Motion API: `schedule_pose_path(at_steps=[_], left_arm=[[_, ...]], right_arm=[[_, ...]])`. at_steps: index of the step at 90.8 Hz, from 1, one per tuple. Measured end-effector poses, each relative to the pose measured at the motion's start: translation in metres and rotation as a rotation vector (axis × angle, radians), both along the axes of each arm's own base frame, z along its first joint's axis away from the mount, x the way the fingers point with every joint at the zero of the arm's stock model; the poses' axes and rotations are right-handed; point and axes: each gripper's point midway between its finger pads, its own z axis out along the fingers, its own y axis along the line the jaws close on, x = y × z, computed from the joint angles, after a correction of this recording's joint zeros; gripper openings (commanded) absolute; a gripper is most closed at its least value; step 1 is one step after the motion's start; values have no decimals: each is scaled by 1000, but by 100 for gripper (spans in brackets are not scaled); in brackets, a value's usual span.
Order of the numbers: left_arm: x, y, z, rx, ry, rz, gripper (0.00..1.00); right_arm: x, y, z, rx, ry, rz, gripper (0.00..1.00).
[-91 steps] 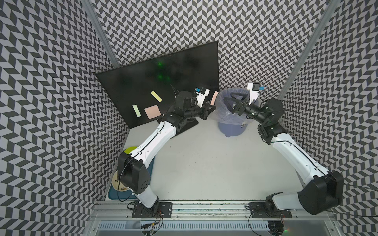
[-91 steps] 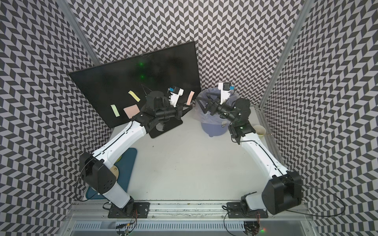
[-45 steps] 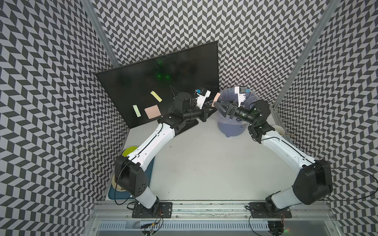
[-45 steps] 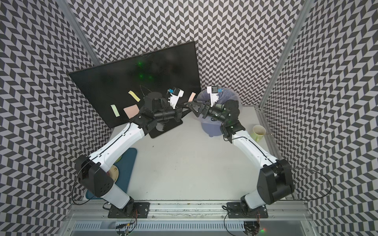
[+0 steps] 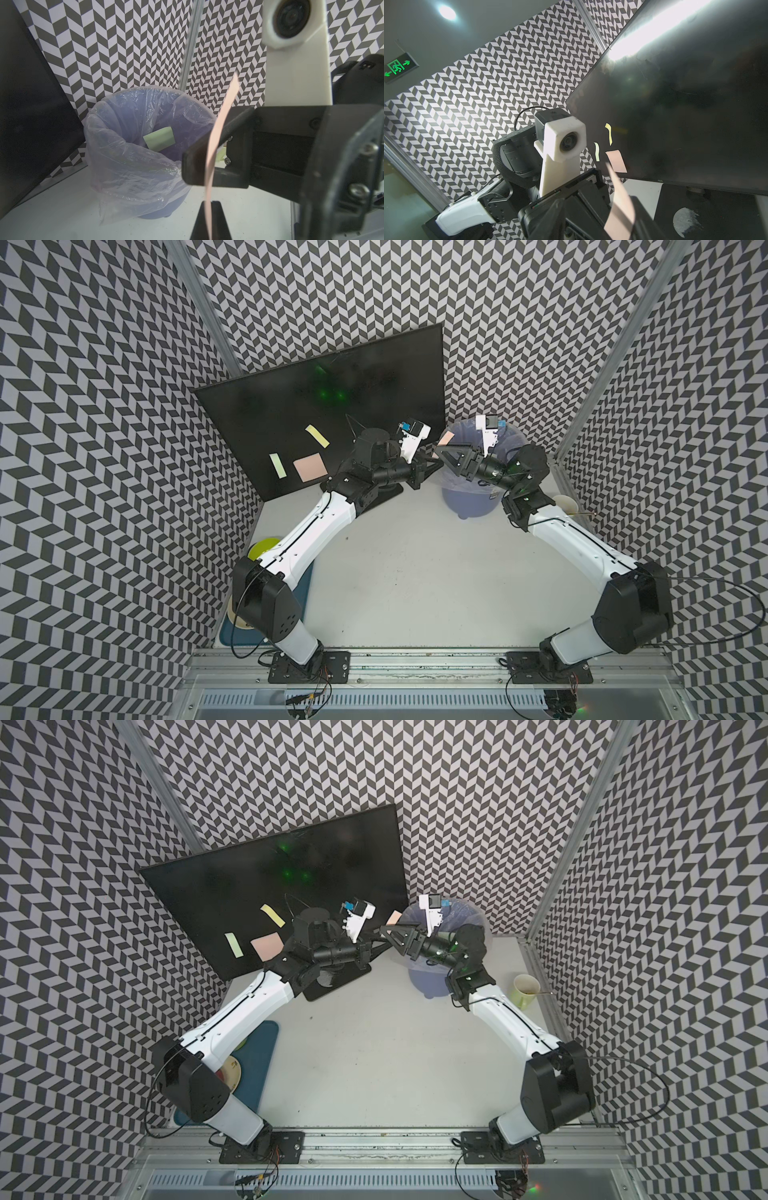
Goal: Remove the sticky note from the monitor
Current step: Place the sticky note in the trash bin.
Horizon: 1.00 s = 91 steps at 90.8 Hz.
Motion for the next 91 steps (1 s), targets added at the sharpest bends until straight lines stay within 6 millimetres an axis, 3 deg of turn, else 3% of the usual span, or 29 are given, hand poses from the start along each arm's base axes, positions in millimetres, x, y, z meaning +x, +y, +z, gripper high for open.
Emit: schedule_pose_path(at_steps=[7, 20, 39, 50, 69, 91], left_arm=[[0, 0, 0, 0, 0, 0, 6], [0, 0, 0, -1, -4, -1, 22], [2, 1, 0, 1, -6, 12, 60], [1, 7, -1, 20, -28, 39, 74], [-1, 36, 5, 48, -79, 151, 94], [18, 92, 11, 67, -111, 361, 100]], right_arm=[[0, 0, 0, 3, 3, 2, 26], [0, 0, -2, 1, 6, 3, 9], [6, -2, -8, -22, 4, -32, 7], [20, -13, -17, -58, 10, -103, 7], [72, -68, -20, -172, 0, -408, 7], [131, -138, -10, -330, -44, -766, 13]])
